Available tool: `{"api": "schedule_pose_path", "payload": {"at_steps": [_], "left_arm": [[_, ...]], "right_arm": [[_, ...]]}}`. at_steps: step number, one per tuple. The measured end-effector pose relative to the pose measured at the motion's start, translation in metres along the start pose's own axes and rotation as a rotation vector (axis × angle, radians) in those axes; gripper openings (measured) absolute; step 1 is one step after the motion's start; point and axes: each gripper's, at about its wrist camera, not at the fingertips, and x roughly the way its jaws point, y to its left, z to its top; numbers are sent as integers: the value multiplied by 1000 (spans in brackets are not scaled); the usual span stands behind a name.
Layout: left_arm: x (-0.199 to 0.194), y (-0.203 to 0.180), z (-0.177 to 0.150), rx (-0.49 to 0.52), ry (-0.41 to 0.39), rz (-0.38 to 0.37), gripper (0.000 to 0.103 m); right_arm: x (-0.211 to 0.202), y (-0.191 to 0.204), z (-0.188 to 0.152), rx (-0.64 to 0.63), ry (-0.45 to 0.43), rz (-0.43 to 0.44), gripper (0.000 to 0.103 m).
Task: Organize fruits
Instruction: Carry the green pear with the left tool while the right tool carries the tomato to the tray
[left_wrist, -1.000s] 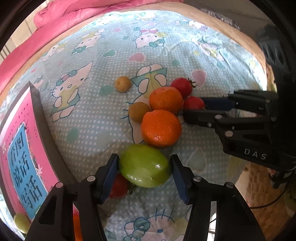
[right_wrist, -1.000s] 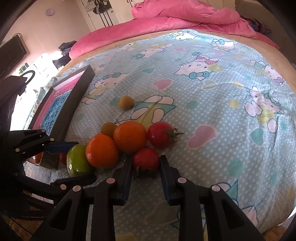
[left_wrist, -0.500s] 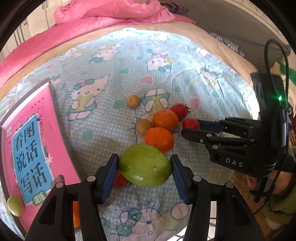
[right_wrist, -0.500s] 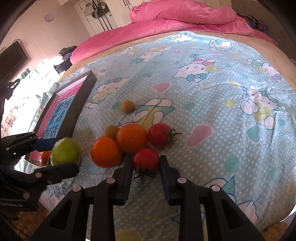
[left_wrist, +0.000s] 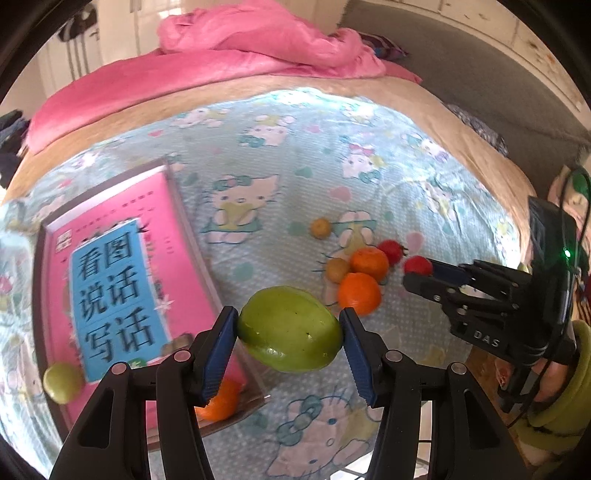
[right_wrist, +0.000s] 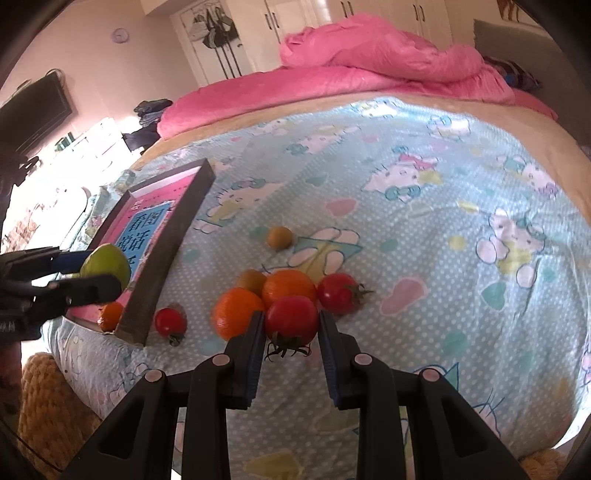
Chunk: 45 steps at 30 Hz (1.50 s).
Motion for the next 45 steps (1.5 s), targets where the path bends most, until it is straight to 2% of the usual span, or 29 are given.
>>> {"api": "schedule_pose_path", "payload": {"at_steps": [9, 18, 26, 38, 45], "left_arm": [[-24, 43, -22, -108, -25, 61, 58], [-42, 99, -51, -231, -29, 147, 58], [-42, 141, -80, -352, -8, 179, 58], [-37, 166, -97, -414, 2, 201, 58], [-28, 168, -99, -417, 9, 212, 58]], "right_arm": [[-9, 33, 5, -52, -22, 62, 29], [-8, 87, 13, -135, -7, 155, 29], [4, 142, 18, -214, 25, 219, 29], [25, 202, 20, -333, 60, 262, 29], [49, 216, 23, -343, 104, 269, 29]]}}
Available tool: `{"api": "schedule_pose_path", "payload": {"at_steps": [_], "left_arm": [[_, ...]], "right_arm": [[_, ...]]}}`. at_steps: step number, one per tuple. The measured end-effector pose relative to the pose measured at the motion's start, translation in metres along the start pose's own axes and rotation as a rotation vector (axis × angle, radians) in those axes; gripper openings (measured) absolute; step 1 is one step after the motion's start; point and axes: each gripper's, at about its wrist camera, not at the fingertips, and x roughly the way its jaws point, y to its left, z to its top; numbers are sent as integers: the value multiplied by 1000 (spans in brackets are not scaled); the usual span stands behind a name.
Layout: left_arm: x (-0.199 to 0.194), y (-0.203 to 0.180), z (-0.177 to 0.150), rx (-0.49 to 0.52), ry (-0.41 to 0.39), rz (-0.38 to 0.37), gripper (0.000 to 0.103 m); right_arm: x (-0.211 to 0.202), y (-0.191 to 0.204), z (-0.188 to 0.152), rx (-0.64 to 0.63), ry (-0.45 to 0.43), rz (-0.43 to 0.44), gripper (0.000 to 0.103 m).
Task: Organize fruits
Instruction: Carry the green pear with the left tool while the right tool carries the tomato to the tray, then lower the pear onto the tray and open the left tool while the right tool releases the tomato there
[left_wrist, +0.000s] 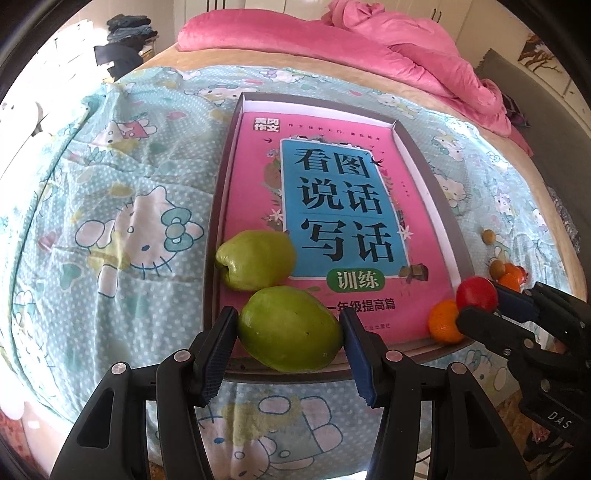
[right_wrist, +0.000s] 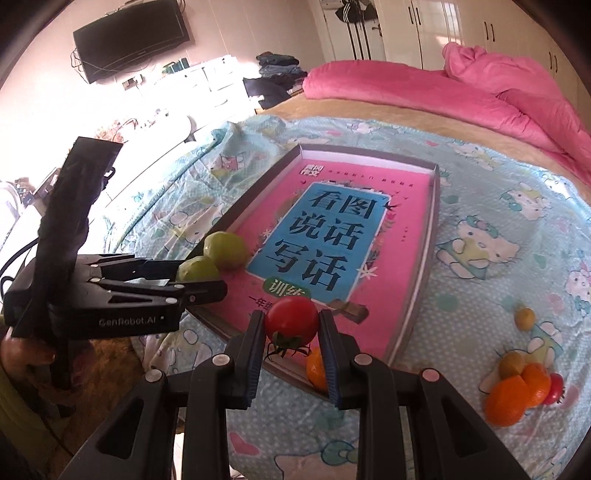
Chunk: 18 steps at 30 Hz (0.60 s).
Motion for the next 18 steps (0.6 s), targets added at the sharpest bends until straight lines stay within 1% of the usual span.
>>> {"api": "schedule_pose_path", "payload": {"at_steps": [7, 18], "left_arm": [[11, 0, -2, -8, 8, 2, 58], [12, 2, -1, -7, -7, -8, 58]], "right_arm": [[19, 2, 5, -15, 32, -3, 29], [43, 13, 2, -57, 82, 0, 29]]}}
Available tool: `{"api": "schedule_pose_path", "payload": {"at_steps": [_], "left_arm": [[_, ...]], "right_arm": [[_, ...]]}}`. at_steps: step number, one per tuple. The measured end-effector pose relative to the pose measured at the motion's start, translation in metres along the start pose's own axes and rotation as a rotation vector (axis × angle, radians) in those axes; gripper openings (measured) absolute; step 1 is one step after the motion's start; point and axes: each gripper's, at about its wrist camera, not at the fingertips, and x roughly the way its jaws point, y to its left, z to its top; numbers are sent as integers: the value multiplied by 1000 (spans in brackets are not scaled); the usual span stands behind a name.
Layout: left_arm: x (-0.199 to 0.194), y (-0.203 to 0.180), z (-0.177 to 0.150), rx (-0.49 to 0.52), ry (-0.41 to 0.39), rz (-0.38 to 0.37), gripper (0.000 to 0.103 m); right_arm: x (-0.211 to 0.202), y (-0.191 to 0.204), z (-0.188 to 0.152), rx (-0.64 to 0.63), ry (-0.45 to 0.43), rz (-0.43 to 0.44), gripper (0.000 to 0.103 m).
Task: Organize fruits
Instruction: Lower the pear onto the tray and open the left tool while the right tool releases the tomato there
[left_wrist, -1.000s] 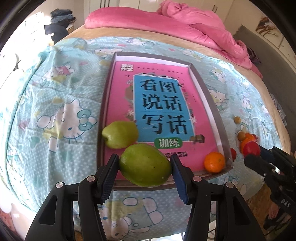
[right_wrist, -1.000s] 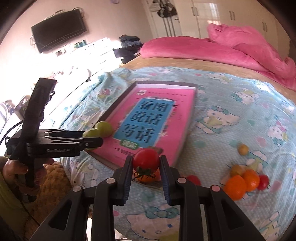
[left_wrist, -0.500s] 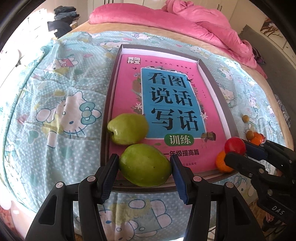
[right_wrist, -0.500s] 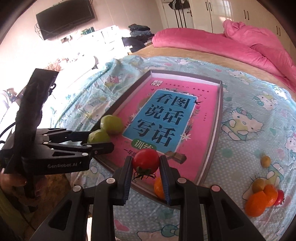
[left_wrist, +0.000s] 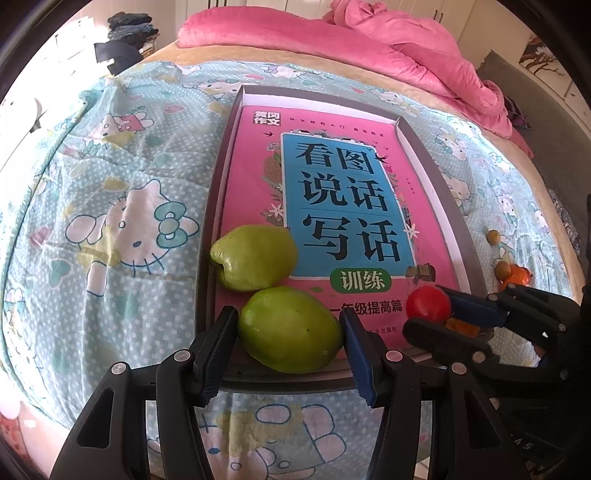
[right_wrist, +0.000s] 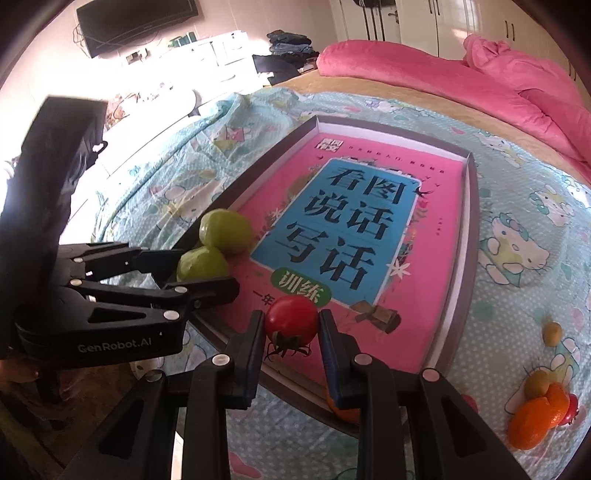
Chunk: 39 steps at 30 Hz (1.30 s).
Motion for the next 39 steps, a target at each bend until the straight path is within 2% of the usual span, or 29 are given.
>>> {"api": "schedule_pose_path", "payload": {"at_steps": [12, 39], "left_arm": [[0, 0, 0, 1, -1, 4, 58], [2, -26, -3, 69, 1, -30, 59]], "right_arm": [[7, 0, -7, 4, 36, -9, 30], [-27, -6, -18, 40, -16, -6, 30]]}}
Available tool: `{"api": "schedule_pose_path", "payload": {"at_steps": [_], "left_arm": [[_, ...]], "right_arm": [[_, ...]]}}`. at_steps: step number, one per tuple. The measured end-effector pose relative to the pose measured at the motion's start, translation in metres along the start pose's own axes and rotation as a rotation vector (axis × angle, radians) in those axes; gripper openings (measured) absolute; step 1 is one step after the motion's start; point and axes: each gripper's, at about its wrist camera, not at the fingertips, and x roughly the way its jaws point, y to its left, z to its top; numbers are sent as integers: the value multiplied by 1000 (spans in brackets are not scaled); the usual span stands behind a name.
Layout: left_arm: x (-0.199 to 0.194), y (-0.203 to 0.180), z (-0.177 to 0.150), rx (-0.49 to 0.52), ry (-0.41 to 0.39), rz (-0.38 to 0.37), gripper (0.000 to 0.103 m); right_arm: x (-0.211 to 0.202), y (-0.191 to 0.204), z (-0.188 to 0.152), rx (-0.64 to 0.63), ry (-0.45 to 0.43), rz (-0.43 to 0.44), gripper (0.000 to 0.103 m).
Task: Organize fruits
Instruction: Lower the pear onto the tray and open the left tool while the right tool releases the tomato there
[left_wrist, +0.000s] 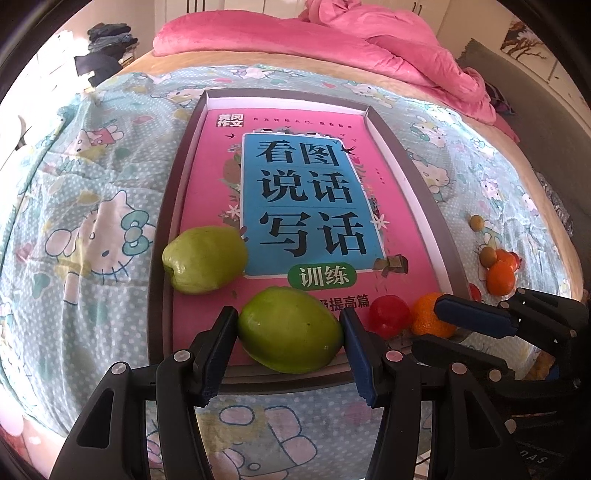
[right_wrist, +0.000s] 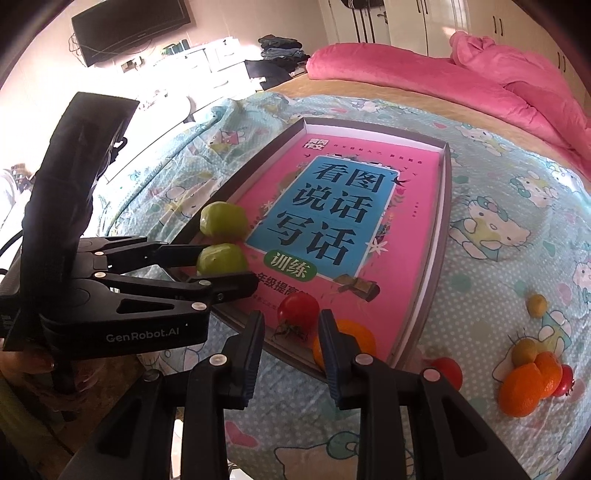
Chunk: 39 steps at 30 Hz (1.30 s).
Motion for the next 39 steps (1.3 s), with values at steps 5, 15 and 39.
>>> {"api": "schedule_pose_path", "payload": {"at_steps": [5, 15, 39], "left_arm": [[-4, -1, 2, 2, -19, -20, 59], [-9, 1, 3, 2, -27, -19, 64], [-33, -8, 12, 6, -79, -20, 77]], "right_arm": [[-4, -4, 0, 21, -5, 2, 30], [-10, -9, -1, 43, -16, -2, 30], [-25, -27, -5, 112, -52, -17, 48]]}}
